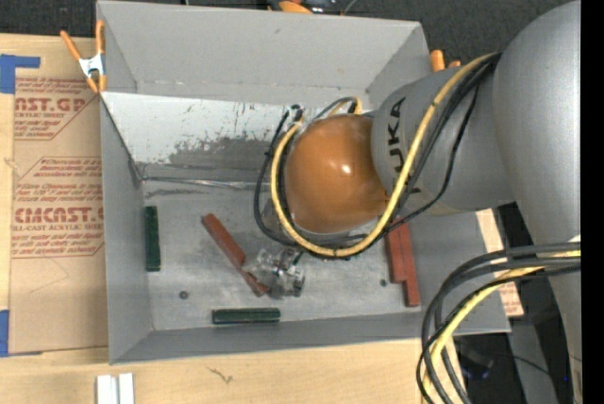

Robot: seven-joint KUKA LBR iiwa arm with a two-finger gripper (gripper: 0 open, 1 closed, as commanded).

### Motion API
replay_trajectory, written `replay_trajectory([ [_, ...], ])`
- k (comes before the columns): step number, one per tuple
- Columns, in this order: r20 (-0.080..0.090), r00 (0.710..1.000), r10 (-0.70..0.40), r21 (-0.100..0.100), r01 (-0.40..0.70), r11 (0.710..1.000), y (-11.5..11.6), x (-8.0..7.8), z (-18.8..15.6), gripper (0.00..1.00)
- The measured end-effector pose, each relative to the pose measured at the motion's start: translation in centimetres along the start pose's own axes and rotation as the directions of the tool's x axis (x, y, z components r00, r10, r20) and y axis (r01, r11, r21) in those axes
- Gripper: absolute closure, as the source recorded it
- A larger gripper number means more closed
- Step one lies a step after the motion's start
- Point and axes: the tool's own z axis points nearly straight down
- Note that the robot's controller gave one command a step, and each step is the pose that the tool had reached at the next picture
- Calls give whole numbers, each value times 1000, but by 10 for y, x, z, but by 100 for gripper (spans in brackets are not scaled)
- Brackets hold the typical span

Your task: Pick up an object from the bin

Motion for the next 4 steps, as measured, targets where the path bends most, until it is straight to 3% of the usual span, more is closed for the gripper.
replay_trajectory([
  [1, 2, 1000, 0, -1, 0, 1000, 1, 0, 1, 0],
  [2, 3, 998, -58, 8, 58, 998, -78, 17, -4, 0],
  [3, 2, 998, -63, 1, 63, 998, -72, 14, -4, 100],
  [4, -1, 768, -641, 5, 641, 768, -85, 78, -122, 100],
])
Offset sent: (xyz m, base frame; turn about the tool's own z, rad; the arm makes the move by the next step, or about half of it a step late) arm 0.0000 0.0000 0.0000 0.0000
